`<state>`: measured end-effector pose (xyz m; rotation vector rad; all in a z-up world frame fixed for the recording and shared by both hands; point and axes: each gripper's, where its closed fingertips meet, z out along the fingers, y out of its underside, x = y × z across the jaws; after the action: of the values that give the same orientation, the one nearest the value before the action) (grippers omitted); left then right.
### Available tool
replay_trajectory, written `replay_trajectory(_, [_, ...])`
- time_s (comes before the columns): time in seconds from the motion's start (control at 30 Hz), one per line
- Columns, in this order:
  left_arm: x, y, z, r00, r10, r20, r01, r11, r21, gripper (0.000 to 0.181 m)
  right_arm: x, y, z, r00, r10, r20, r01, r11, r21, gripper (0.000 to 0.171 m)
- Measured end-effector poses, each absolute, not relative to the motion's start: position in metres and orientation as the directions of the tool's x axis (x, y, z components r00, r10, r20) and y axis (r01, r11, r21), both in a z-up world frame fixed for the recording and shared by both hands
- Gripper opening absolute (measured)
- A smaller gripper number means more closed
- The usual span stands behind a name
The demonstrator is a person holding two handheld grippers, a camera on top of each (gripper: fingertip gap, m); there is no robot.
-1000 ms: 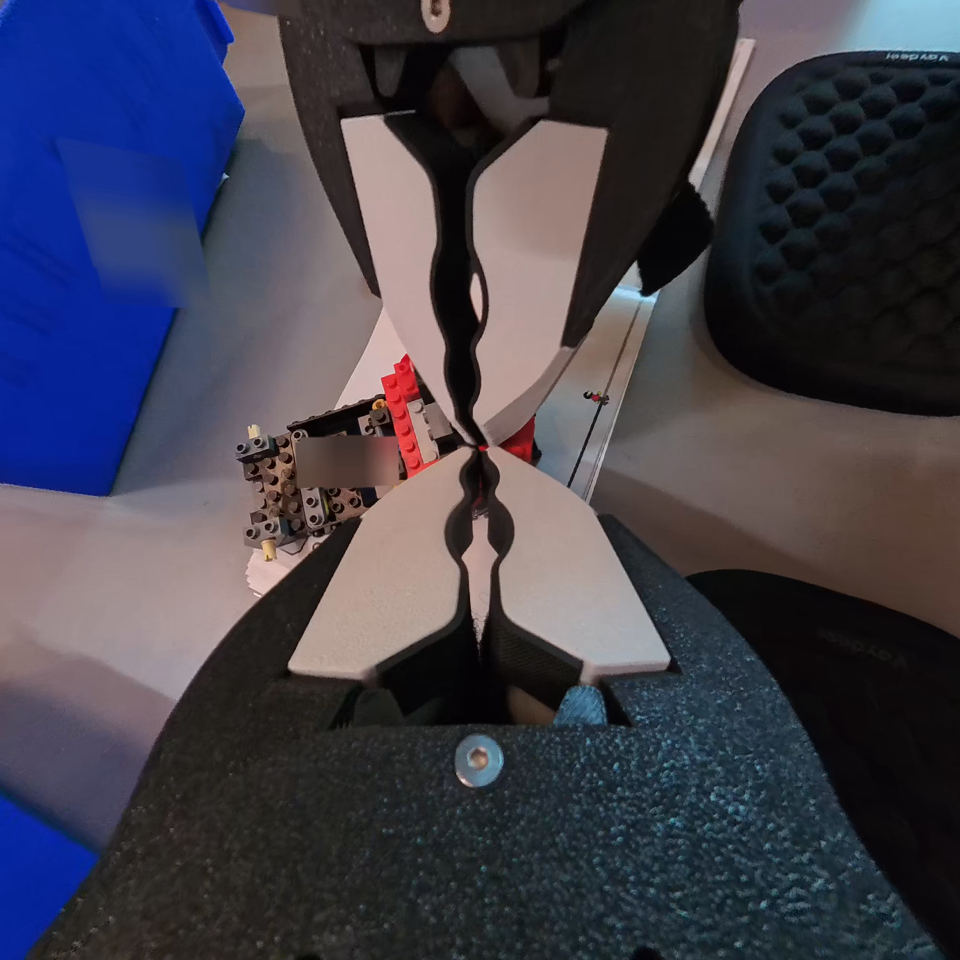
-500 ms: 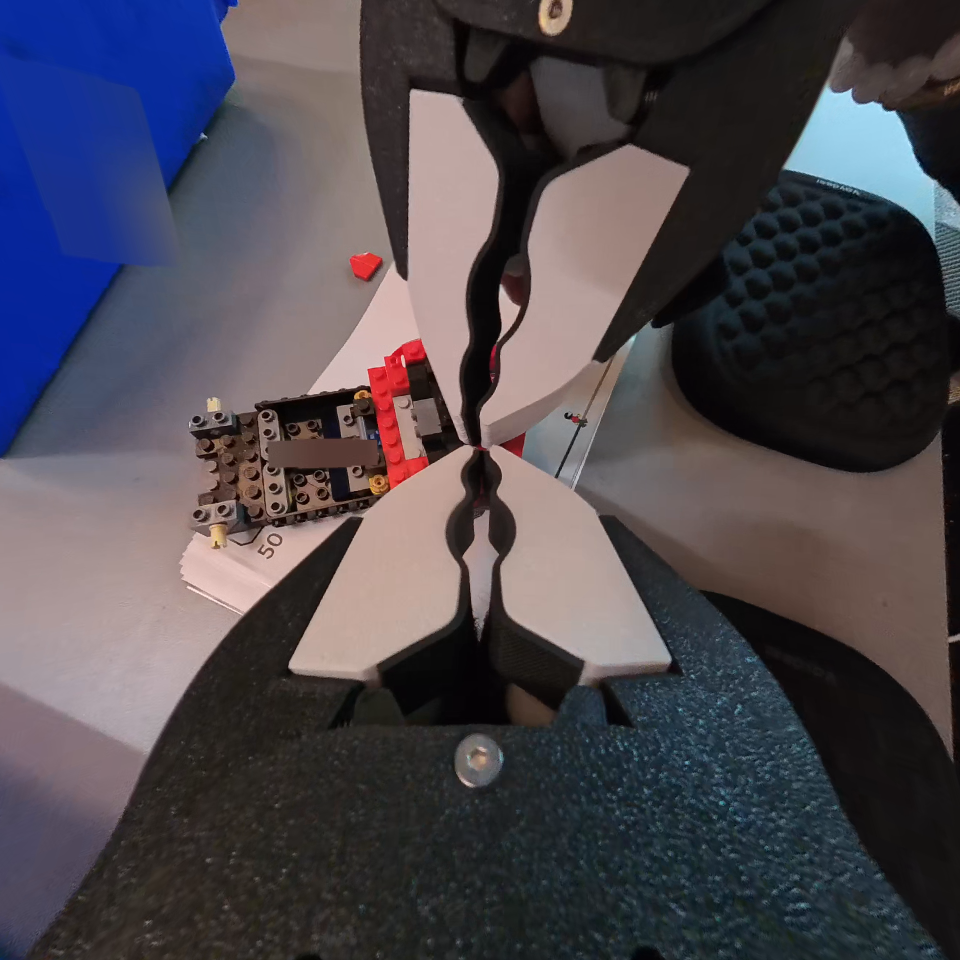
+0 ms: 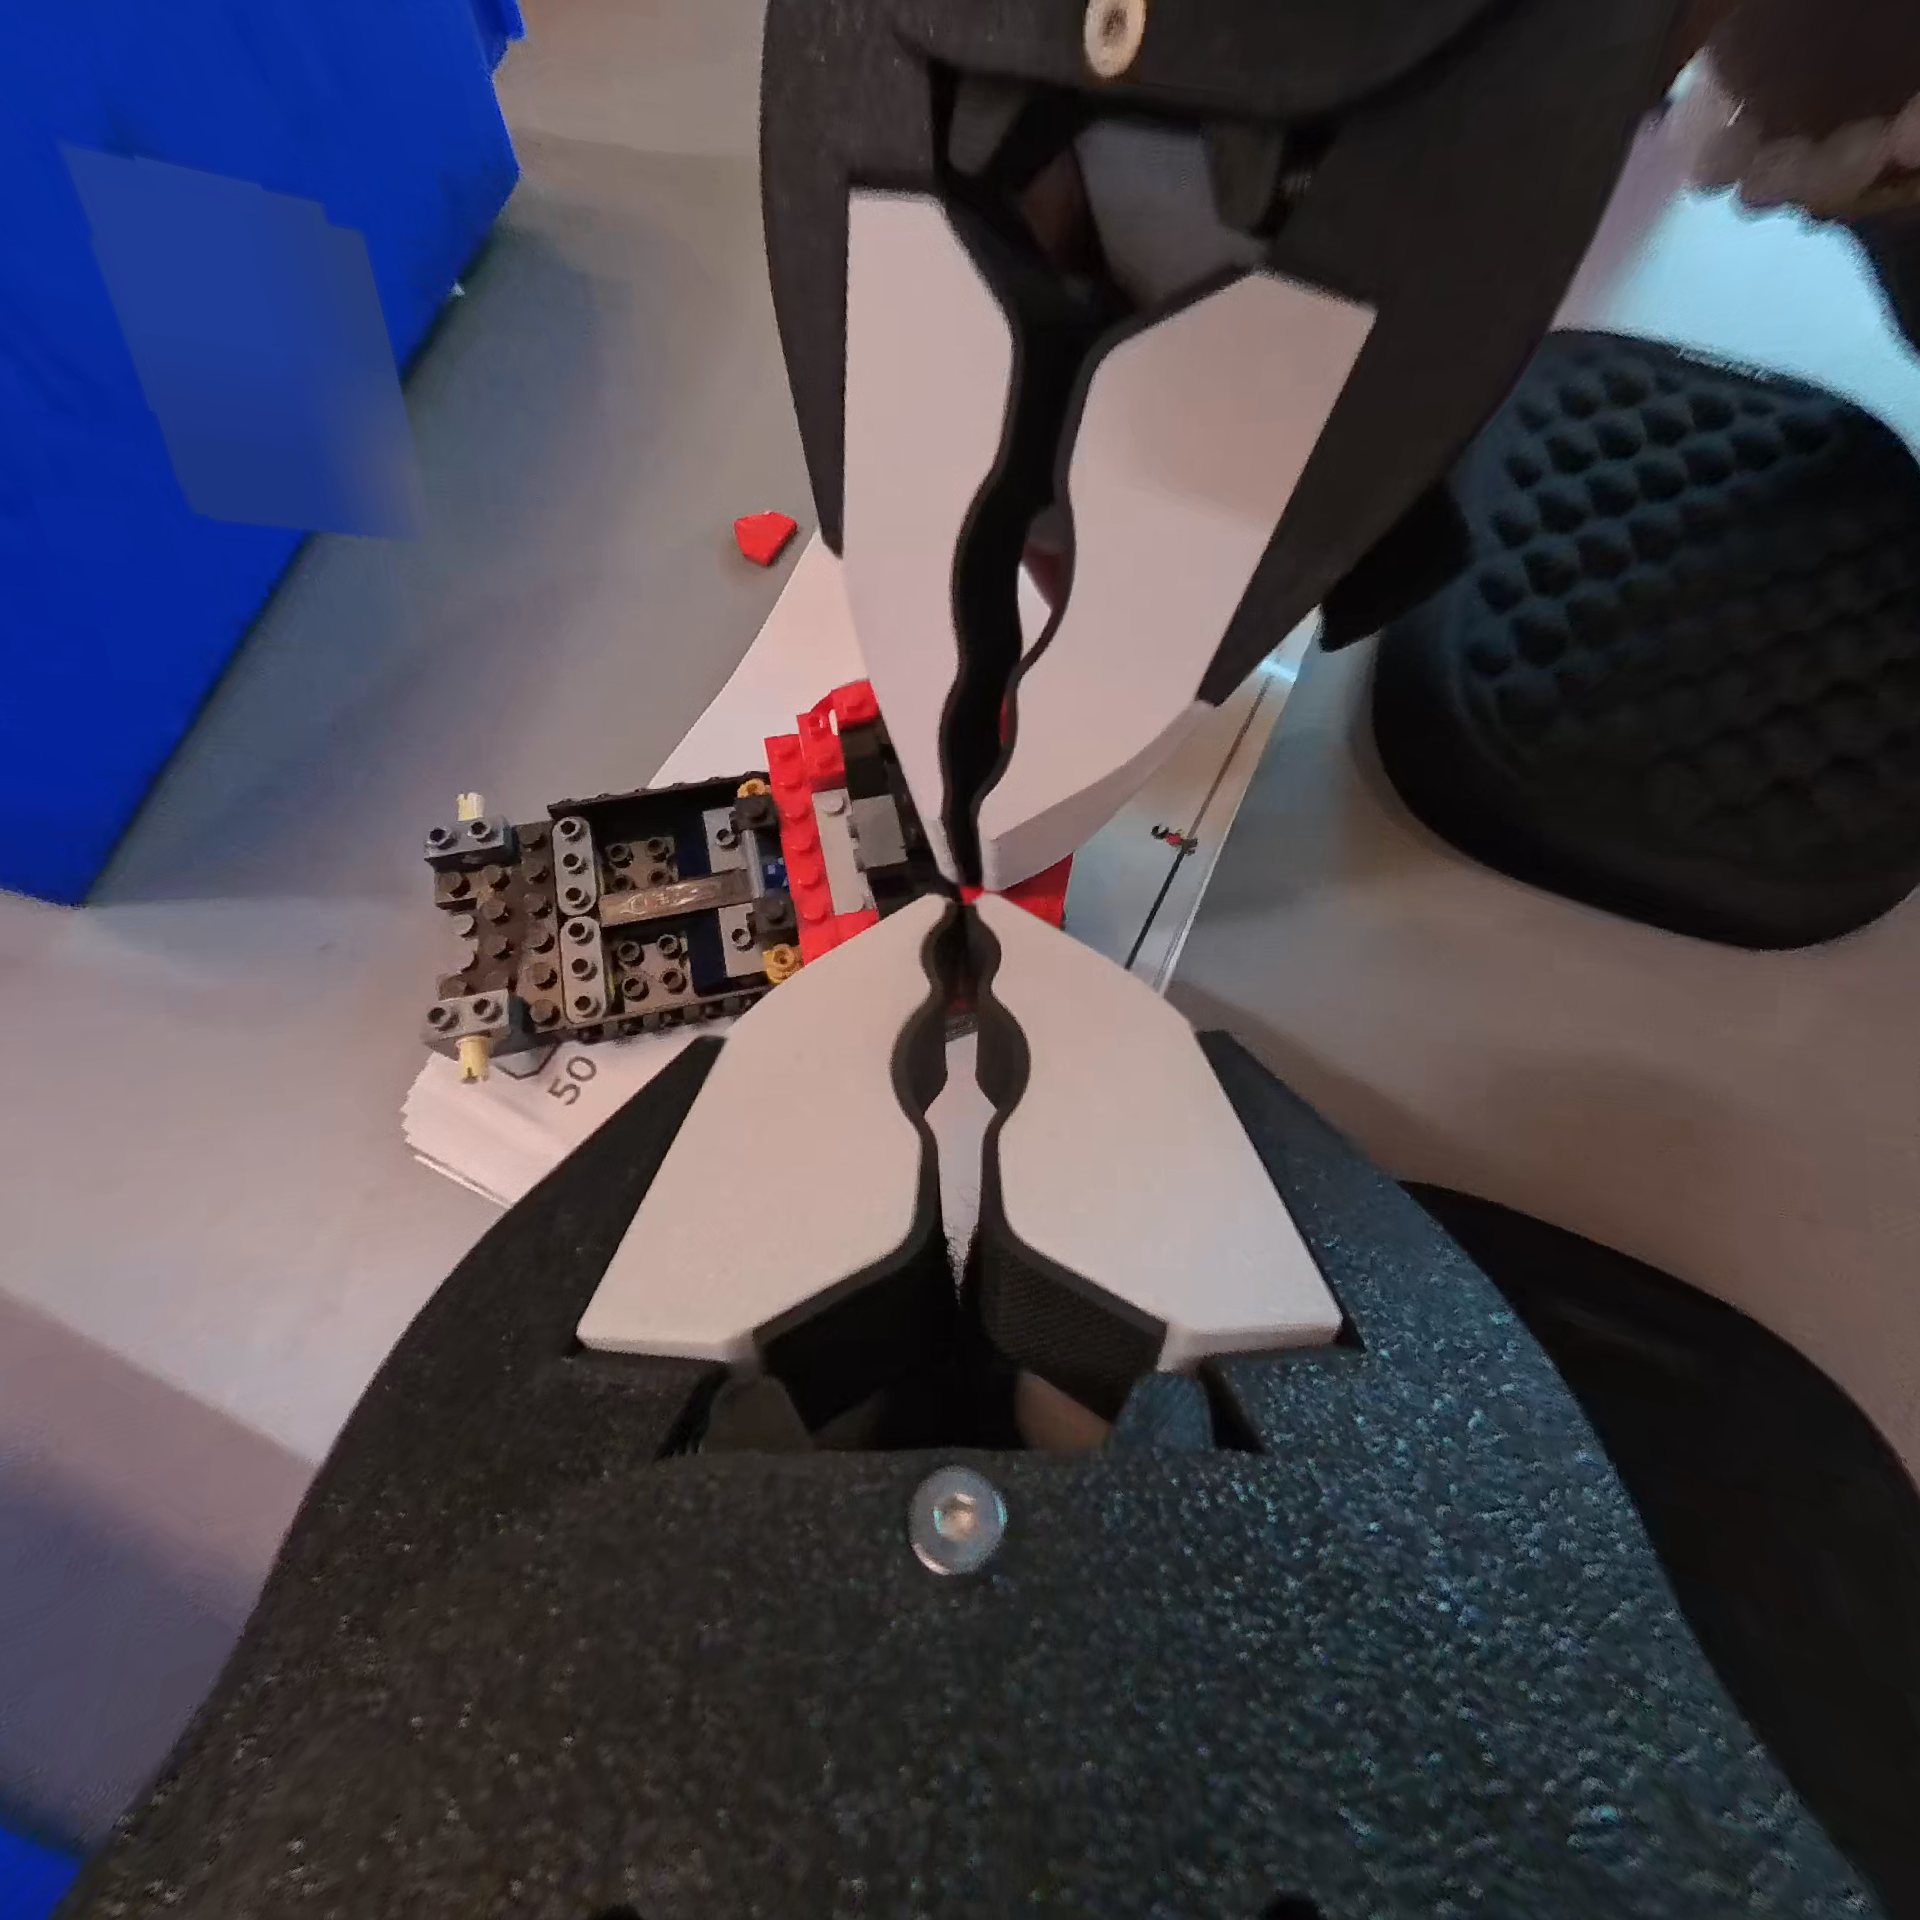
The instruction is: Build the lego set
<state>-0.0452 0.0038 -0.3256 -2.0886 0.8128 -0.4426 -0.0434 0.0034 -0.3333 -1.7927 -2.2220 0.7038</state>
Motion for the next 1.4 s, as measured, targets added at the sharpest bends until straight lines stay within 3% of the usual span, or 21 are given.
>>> replay_trajectory(0.43, [-0.045, 0.003, -0.325, 0.717, -0.696, 0.049, -0.366, -0.434, -0.823, 0.000, -0.044, 0.004, -0.333, -0.286, 0.952, -0.113, 0.855, 0.201, -0.478, 0.000])
replay_trajectory(0.53, [-0.056, 0.009, -0.298, 0.751, -0.655, 0.086, -0.219, -0.371, -0.903, 0.000, -0.049, 0.007, -0.309, -0.261, 0.946, -0.193, 0.794, 0.096, -0.600, 0.000])
replay_trajectory(0.6, [-0.072, 0.014, -0.289, 0.797, -0.598, 0.084, -0.166, -0.350, -0.922, 0.000, -0.046, 0.025, -0.297, -0.212, 0.966, -0.147, 0.761, 0.069, -0.645, 0.000])
replay_trajectory(0.93, [-0.049, 0.009, -0.315, 0.742, -0.670, -0.016, -0.340, -0.356, -0.870, 0.000, -0.017, 0.052, -0.310, -0.142, 0.978, -0.155, 0.674, -0.019, -0.739, 0.000])
replay_trajectory(1.23, [-0.041, 0.011, -0.325, 0.709, -0.705, -0.031, -0.403, -0.368, -0.838, 0.000, -0.028, 0.043, -0.329, -0.171, 0.980, -0.105, 0.737, 0.057, -0.673, 0.000])
replay_trajectory(1.4, [-0.040, 0.010, -0.326, 0.708, -0.706, -0.016, -0.397, -0.380, -0.835, 0.000, -0.028, 0.043, -0.331, -0.143, 0.972, -0.187, 0.755, -0.015, -0.656, 0.000])
